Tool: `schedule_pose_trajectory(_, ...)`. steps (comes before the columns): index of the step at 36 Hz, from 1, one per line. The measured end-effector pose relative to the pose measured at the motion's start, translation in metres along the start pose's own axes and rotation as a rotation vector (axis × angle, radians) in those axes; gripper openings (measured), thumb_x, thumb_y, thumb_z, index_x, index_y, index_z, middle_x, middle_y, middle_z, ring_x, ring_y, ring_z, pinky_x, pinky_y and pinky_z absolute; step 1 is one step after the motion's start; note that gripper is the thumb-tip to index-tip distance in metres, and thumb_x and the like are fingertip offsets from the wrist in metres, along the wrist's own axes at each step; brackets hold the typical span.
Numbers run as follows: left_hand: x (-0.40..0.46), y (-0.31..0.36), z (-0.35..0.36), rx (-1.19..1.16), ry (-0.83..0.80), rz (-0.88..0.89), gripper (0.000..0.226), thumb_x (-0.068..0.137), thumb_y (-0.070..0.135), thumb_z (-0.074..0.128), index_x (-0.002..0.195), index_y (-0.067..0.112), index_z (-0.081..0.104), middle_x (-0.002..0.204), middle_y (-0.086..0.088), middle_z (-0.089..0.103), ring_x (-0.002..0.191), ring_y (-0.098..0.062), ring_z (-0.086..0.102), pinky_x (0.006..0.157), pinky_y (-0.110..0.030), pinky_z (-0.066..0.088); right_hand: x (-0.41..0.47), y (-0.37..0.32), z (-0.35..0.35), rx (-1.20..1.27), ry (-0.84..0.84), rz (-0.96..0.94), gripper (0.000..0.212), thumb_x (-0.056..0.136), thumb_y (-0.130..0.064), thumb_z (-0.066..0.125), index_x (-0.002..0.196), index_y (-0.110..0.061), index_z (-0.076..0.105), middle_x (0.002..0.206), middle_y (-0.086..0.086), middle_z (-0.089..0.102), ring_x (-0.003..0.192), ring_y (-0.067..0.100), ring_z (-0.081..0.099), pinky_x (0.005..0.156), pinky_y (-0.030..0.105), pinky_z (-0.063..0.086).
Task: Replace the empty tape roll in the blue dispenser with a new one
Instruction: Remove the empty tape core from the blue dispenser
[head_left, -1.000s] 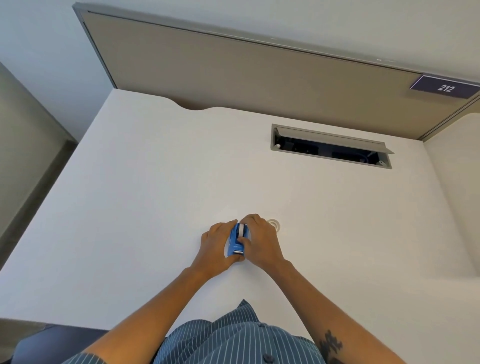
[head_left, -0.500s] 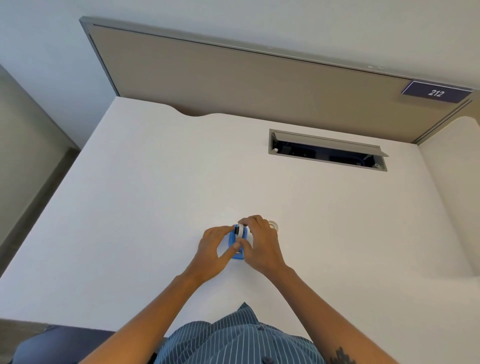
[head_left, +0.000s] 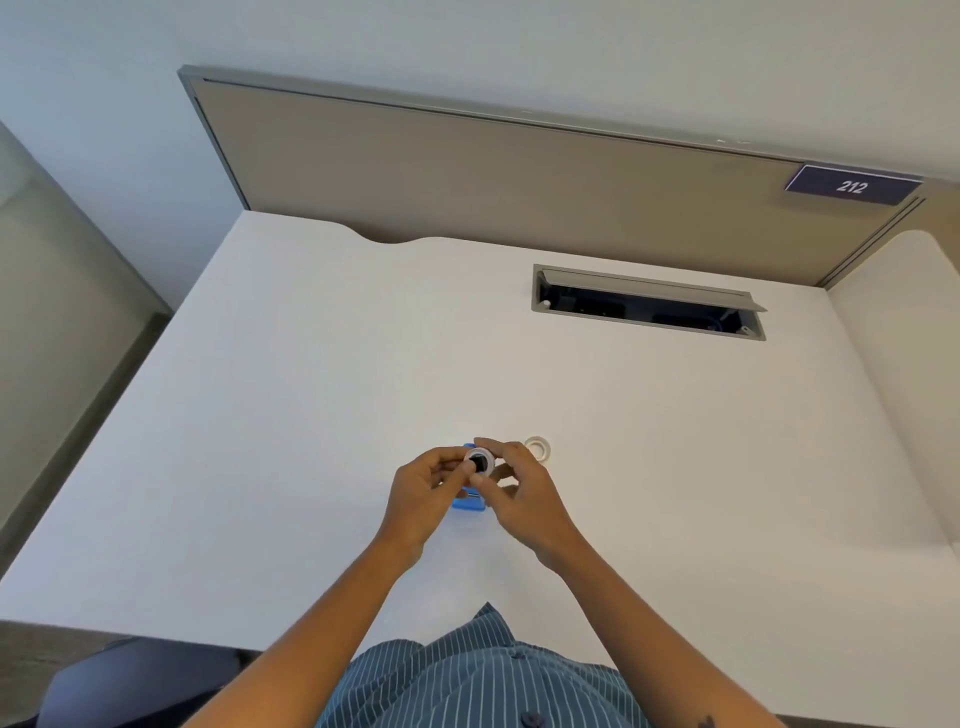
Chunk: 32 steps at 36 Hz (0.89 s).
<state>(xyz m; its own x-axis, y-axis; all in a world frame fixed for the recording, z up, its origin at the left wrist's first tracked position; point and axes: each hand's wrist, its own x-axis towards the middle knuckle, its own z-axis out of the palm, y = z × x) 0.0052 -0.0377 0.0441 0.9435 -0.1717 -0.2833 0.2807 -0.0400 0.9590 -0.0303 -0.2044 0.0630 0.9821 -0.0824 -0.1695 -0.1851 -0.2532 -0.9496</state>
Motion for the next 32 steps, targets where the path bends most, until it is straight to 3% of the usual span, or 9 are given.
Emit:
schedule_pose_trajectory(2,-0.002,0.000,0.002,-0.006,0.004,-0.008,0.019,0.094,0.032,0.078,0.112,0.030,0.079,0.105,0.005,0.083,0.094,-0.019,0.081,0.082,-0.030,0.066,-0.002,-0.002,-0.001,0.069,0.030,0.049,0.031,0.102,-0.028,0.074,0.134,-0.032,0.072,0.125,-0.008,0.071,0.107,0.017,0.073,0.085,0.032,0.067)
schedule_pose_trajectory(6,-0.007,0.001,0.007,-0.022,0.003,-0.042,0.023,0.092,0.035,0.079,0.114,0.027,0.078,0.106,0.004,0.083,0.095,-0.022,0.082,0.085,-0.034,0.066,-0.005,-0.001,-0.004,0.144,0.089,0.101,0.027,0.102,-0.014,0.073,0.127,-0.025,0.078,0.119,-0.001,0.078,0.105,0.022,0.076,0.083,0.037,0.070)
schedule_pose_trajectory(11,-0.013,0.007,0.013,-0.083,0.024,-0.067,0.021,0.092,0.036,0.077,0.111,0.027,0.079,0.103,0.003,0.083,0.093,-0.021,0.082,0.081,-0.027,0.066,-0.009,0.000,-0.013,0.289,0.095,0.149,0.023,0.097,-0.010,0.079,0.119,-0.017,0.081,0.110,0.005,0.083,0.104,0.028,0.078,0.088,0.044,0.068)
schedule_pose_trajectory(19,-0.016,0.007,0.022,-0.126,0.032,-0.091,0.022,0.094,0.029,0.076,0.114,0.020,0.079,0.106,0.000,0.083,0.096,-0.023,0.081,0.090,-0.033,0.065,-0.013,0.000,-0.025,0.449,0.044,0.197,0.023,0.092,-0.008,0.085,0.114,-0.009,0.083,0.105,0.014,0.085,0.100,0.030,0.081,0.086,0.037,0.066)
schedule_pose_trajectory(24,-0.017,0.009,0.027,-0.154,0.024,-0.098,0.037,0.084,0.040,0.075,0.114,0.019,0.080,0.109,-0.002,0.082,0.097,-0.025,0.081,0.095,-0.039,0.064,-0.012,0.001,-0.031,0.489,-0.004,0.205,0.025,0.089,-0.007,0.086,0.114,-0.006,0.083,0.108,0.021,0.083,0.100,0.036,0.080,0.090,0.039,0.067)
schedule_pose_trajectory(32,-0.014,0.007,0.031,-0.153,0.015,-0.120,0.022,0.097,0.023,0.073,0.116,0.015,0.079,0.109,-0.004,0.083,0.098,-0.025,0.081,0.099,-0.043,0.062,-0.008,0.005,-0.038,0.538,-0.046,0.212,0.024,0.089,-0.003,0.086,0.112,-0.004,0.084,0.106,0.023,0.082,0.092,0.030,0.081,0.084,0.032,0.066)
